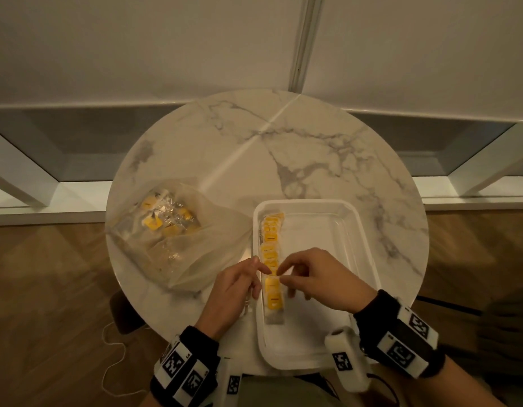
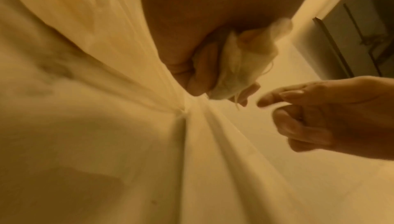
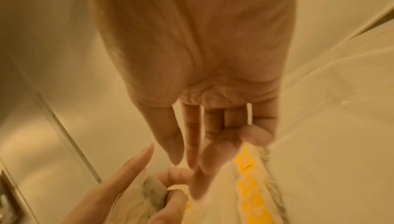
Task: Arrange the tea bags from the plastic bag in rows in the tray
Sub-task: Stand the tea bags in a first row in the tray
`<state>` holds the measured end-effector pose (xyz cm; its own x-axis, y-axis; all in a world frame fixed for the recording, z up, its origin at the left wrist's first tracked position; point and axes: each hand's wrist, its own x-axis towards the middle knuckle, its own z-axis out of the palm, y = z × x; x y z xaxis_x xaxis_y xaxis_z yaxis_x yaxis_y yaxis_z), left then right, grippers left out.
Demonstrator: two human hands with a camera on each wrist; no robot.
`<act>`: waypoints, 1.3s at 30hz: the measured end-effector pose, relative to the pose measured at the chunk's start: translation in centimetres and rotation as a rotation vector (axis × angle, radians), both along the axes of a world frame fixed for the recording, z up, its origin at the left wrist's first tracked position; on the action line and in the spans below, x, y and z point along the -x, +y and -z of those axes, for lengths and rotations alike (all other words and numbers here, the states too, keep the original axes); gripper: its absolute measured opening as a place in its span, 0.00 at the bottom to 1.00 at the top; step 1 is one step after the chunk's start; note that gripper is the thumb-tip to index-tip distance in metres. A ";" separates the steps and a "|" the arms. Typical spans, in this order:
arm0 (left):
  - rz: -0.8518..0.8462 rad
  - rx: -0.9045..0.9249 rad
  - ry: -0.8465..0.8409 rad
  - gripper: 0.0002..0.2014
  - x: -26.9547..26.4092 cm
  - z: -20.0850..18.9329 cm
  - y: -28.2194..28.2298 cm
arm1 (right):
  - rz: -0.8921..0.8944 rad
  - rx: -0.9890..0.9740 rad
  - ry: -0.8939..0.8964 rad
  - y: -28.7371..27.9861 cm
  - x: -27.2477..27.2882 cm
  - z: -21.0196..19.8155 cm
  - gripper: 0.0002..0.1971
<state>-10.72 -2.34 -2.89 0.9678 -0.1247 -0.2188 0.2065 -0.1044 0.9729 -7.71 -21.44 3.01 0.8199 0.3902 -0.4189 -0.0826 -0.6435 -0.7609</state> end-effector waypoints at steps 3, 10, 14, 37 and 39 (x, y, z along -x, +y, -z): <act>0.016 0.134 0.165 0.32 0.1 -1.3 -0.9 | 0.010 -0.140 -0.155 0.6 0.2 -0.1 0.12; 0.090 0.350 0.284 0.34 0.4 -2.8 -2.2 | -0.054 -0.242 -0.146 0.9 0.3 -0.1 0.07; 0.132 0.395 0.291 0.33 0.4 -2.4 -2.0 | 0.002 -0.235 -0.171 0.4 0.3 0.0 0.04; 0.029 -0.153 -0.067 0.06 0.9 -1.9 -0.9 | 0.041 -0.149 -0.043 -1.9 2.0 2.1 0.15; 0.046 -0.160 -0.083 0.06 0.8 -2.0 -0.9 | 0.021 -0.179 0.000 -1.6 2.1 2.4 0.07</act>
